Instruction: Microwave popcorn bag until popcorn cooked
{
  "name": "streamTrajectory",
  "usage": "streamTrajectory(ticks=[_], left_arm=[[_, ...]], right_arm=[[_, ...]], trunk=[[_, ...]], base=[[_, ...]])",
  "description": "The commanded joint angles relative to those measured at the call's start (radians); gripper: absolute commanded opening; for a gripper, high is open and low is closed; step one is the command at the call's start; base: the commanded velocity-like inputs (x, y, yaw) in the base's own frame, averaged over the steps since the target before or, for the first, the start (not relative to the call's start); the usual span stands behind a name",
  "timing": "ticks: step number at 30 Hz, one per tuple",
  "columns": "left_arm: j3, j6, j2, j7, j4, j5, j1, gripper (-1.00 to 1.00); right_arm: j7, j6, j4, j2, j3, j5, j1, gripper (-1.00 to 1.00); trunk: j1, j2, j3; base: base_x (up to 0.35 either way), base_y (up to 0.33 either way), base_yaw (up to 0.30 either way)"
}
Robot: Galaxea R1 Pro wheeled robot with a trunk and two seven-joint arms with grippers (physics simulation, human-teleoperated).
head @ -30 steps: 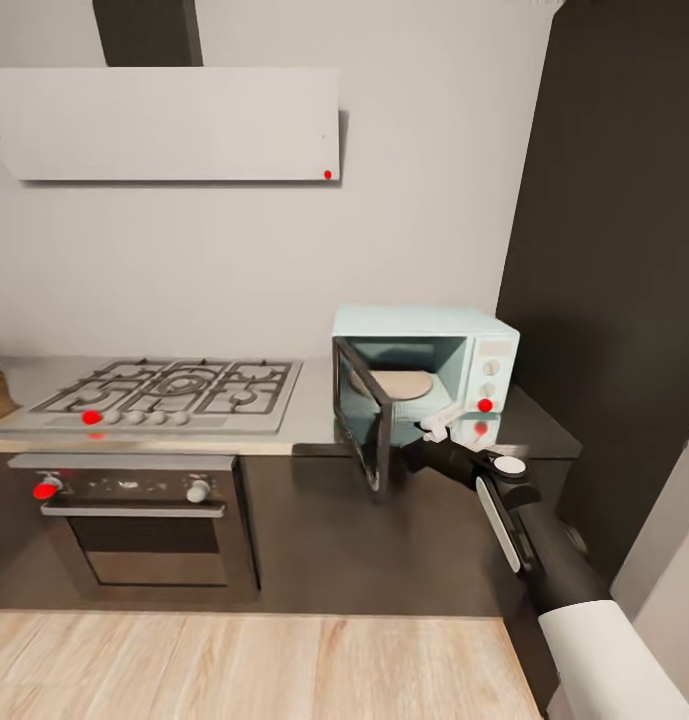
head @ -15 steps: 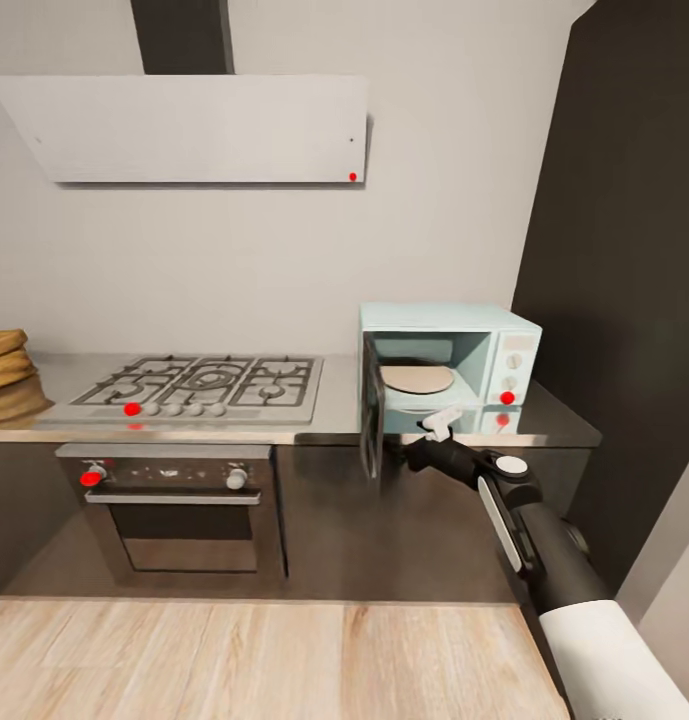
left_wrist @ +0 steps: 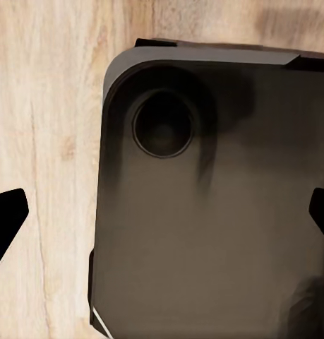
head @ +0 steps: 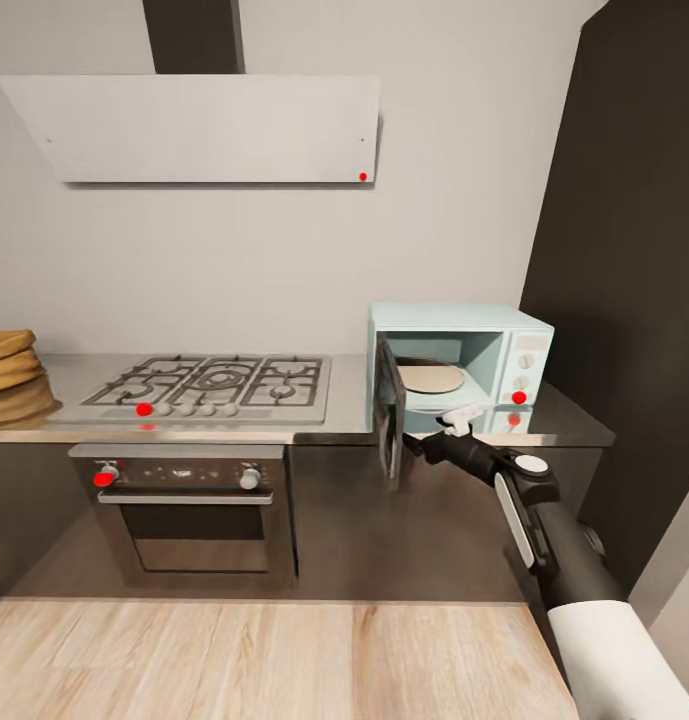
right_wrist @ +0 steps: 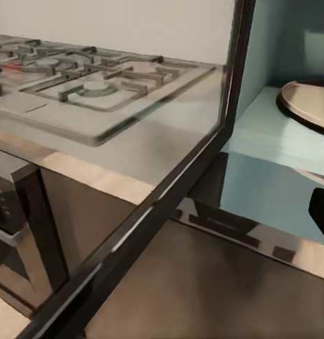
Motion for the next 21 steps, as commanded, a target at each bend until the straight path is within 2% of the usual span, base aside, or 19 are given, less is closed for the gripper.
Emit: streamTrajectory(ticks=[1, 4, 6, 7, 9, 12, 14, 17, 18, 21], left_arm=[[0.002, -0.002, 0.0, 0.0, 0.0, 0.008, 0.0, 1.0], [0.002, -0.002, 0.0, 0.0, 0.0, 0.008, 0.0, 1.0], [0.002, -0.002, 0.0, 0.0, 0.0, 0.008, 0.0, 1.0], [0.002, -0.002, 0.0, 0.0, 0.0, 0.008, 0.0, 1.0], [0.002, -0.002, 0.0, 0.001, 0.0, 0.008, 0.0, 1.0], [0.002, -0.002, 0.0, 0.0, 0.0, 0.008, 0.0, 1.0], [0.002, -0.002, 0.0, 0.0, 0.0, 0.008, 0.0, 1.0], [0.002, -0.002, 0.0, 0.0, 0.0, 0.008, 0.0, 1.0], [0.002, -0.002, 0.0, 0.0, 0.0, 0.007, 0.0, 1.0], [0.002, -0.002, 0.0, 0.0, 0.0, 0.007, 0.0, 1.0]], right_arm=[[0.009, 0.007, -0.003, 0.0, 0.114, -0.009, -0.001, 1.0], [-0.008, 0.005, 0.0, -0.004, 0.105, -0.012, -0.001, 1.0], [-0.058, 0.004, 0.001, -0.005, 0.105, -0.013, -0.001, 1.0], [-0.122, 0.002, 0.005, -0.007, 0.104, -0.014, -0.001, 1.0], [-0.193, -0.001, 0.011, -0.007, 0.104, -0.016, -0.001, 1.0], [-0.25, -0.002, 0.021, -0.007, 0.104, -0.018, -0.001, 1.0], [-0.302, -0.003, 0.07, -0.007, 0.102, -0.021, -0.001, 1.0], [-0.353, -0.001, 0.124, -0.006, 0.073, -0.02, -0.001, 1.0], [-0.366, -0.006, 0.215, -0.009, 0.063, -0.019, -0.001, 1.0], [-0.373, -0.034, 0.383, -0.035, 0.04, -0.017, -0.001, 1.0]], trunk=[[0.0, -0.001, -0.001], [0.0, -0.001, -0.001], [0.0, -0.001, -0.001], [0.0, -0.001, -0.001], [0.0, -0.001, -0.001], [0.0, -0.001, -0.001], [0.0, -0.001, -0.001], [0.0, -0.001, -0.001], [0.0, -0.001, -0.001], [0.0, -0.001, -0.001]], base=[[0.0, 0.023, 0.0], [0.0, 0.002, 0.0], [0.0, 0.0, 0.0], [0.0, 0.0, 0.0], [0.0, 0.0, 0.0], [0.0, 0.0, 0.0], [0.0, 0.0, 0.0], [0.0, 0.0, 0.0], [0.0, 0.0, 0.0], [0.0, 0.0, 0.0]])
